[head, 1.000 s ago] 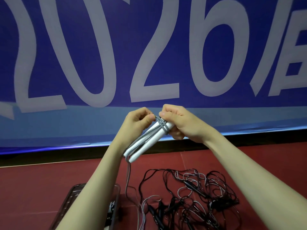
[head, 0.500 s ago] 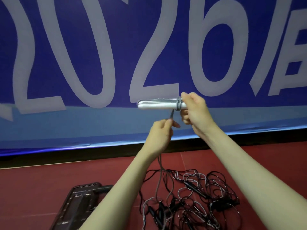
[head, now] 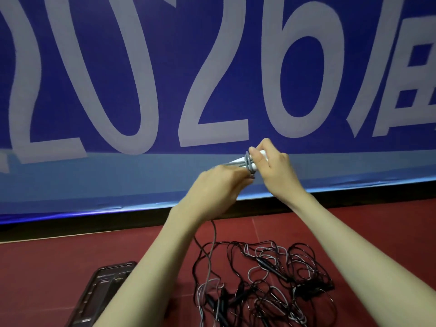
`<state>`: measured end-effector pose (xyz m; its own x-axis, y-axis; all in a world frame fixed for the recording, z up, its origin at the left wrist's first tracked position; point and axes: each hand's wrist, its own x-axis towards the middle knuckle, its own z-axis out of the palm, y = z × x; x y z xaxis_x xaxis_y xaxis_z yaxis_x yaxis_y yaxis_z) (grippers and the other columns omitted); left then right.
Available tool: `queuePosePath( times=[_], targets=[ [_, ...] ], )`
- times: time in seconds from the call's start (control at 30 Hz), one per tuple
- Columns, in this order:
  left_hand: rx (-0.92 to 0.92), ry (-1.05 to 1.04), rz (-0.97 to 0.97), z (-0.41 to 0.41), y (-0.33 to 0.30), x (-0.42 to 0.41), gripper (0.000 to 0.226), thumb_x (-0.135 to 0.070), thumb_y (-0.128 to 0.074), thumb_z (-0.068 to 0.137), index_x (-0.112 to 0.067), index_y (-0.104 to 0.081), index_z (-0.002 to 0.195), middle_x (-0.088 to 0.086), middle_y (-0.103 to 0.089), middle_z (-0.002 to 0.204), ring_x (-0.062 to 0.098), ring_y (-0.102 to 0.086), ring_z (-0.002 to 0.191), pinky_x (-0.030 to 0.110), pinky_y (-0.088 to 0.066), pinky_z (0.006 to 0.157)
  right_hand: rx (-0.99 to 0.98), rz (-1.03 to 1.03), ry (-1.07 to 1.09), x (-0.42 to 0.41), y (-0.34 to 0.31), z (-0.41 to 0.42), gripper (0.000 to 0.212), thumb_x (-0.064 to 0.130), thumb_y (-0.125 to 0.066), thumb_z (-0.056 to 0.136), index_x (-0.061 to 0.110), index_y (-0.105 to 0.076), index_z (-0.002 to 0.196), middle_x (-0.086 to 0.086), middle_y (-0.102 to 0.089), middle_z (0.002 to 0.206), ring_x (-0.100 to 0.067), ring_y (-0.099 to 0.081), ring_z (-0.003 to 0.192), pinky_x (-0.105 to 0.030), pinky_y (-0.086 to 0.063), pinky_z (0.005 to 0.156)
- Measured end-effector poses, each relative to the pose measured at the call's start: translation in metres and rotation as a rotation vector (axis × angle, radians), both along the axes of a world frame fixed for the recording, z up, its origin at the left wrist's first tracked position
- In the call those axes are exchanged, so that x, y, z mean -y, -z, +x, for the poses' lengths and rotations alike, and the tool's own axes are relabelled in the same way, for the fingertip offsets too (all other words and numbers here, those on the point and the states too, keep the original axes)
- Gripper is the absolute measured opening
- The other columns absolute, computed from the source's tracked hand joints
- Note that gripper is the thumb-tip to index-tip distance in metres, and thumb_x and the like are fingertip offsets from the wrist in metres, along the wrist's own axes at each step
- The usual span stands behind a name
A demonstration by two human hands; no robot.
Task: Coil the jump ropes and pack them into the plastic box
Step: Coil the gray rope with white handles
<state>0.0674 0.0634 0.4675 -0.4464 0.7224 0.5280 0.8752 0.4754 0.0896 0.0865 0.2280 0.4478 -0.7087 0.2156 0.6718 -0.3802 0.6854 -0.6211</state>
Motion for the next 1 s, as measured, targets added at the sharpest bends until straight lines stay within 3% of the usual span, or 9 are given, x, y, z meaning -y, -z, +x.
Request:
queuePosePath(
  times=[0.1,0.17,0.27,0.37,0.43,0.57,0.67,0.87,1.0],
  targets=[
    [0.058,-0.001,0.138,-0.007,-0.004,0.011,0.013,-0.031,-0.056,0.094,-0.027,-0.067,0.090,-0.011,-0.065,0.084,0.015,-0.058,0.076,0.042,-0.049,0.064,0.042,0.043,-0.077,0.009,0.005,-0.002,0.032,0.031,-0.040,0.104,0.011,-0.040,0.080,-0.004,-0.047,0.057,-0.009,-0.035,0.049,-0.026,-0.030,0.049],
    [0.084,-0.029,0.252,-0.013,-0.002,0.014,0.011,-0.031,-0.062,0.087,-0.027,-0.065,0.078,-0.014,-0.061,0.071,0.011,-0.053,0.067,0.039,-0.047,0.059,0.055,0.055,-0.101,0.014,0.007,-0.003,0.034,0.032,-0.036,0.105,0.011,-0.040,0.079,-0.016,-0.055,0.065,-0.023,-0.043,0.055,-0.041,-0.038,0.053],
    [0.101,-0.100,0.412,-0.020,0.000,0.020,0.023,-0.033,-0.076,0.074,-0.018,-0.058,0.070,-0.012,-0.053,0.057,0.017,-0.049,0.058,0.037,-0.043,0.053,0.083,0.094,-0.126,0.020,0.006,-0.002,0.035,0.032,-0.034,0.105,0.011,-0.042,0.079,-0.016,-0.060,0.068,-0.034,-0.052,0.064,-0.048,-0.043,0.061],
    [0.043,-0.133,0.428,-0.022,0.000,0.023,0.029,-0.035,-0.080,0.071,-0.015,-0.060,0.070,-0.011,-0.051,0.054,0.015,-0.044,0.053,0.033,-0.038,0.050,0.096,0.117,-0.167,0.024,0.006,0.000,0.037,0.024,-0.037,0.105,0.021,-0.039,0.069,0.004,-0.048,0.057,-0.016,-0.039,0.054,-0.036,-0.035,0.056],
    [0.066,-0.129,0.451,-0.024,0.001,0.023,0.029,-0.034,-0.081,0.071,-0.016,-0.059,0.068,-0.008,-0.050,0.053,0.015,-0.042,0.052,0.033,-0.035,0.049,0.098,0.129,-0.185,0.026,0.003,0.001,0.039,0.022,-0.037,0.105,0.025,-0.035,0.066,0.007,-0.040,0.056,-0.011,-0.034,0.054,-0.030,-0.029,0.055],
    [0.269,-0.053,0.513,-0.029,0.006,0.026,0.027,-0.035,-0.080,0.071,-0.021,-0.058,0.063,-0.002,-0.054,0.056,0.020,-0.047,0.056,0.040,-0.041,0.054,0.117,0.093,-0.242,0.029,0.001,0.001,0.042,0.018,-0.039,0.104,0.024,-0.035,0.063,0.009,-0.037,0.055,-0.009,-0.032,0.053,-0.025,-0.028,0.053],
    [0.408,0.055,0.499,-0.033,0.006,0.032,0.021,-0.022,-0.075,0.080,-0.020,-0.060,0.066,-0.004,-0.057,0.058,0.007,-0.045,0.055,0.023,-0.039,0.057,0.121,-0.010,-0.310,0.035,0.001,0.000,0.041,0.018,-0.041,0.104,0.018,-0.035,0.063,0.012,-0.039,0.052,-0.007,-0.033,0.051,-0.022,-0.028,0.052],
    [0.647,0.118,0.459,-0.040,0.004,0.046,0.027,-0.008,-0.054,0.095,-0.013,-0.061,0.070,-0.012,-0.050,0.053,0.005,-0.039,0.050,0.017,-0.035,0.051,0.151,-0.140,-0.435,0.045,-0.012,0.006,0.040,0.017,-0.039,0.105,0.015,-0.037,0.065,0.010,-0.040,0.050,-0.004,-0.034,0.043,-0.016,-0.029,0.043],
    [0.651,0.113,0.450,-0.036,0.003,0.048,0.034,-0.008,-0.051,0.096,-0.014,-0.058,0.064,-0.009,-0.051,0.055,0.004,-0.042,0.052,0.014,-0.035,0.053,0.203,-0.230,-0.494,0.048,-0.015,0.007,0.036,0.019,-0.037,0.105,0.009,-0.041,0.070,-0.003,-0.041,0.055,-0.008,-0.035,0.041,-0.018,-0.027,0.038]
  ],
)
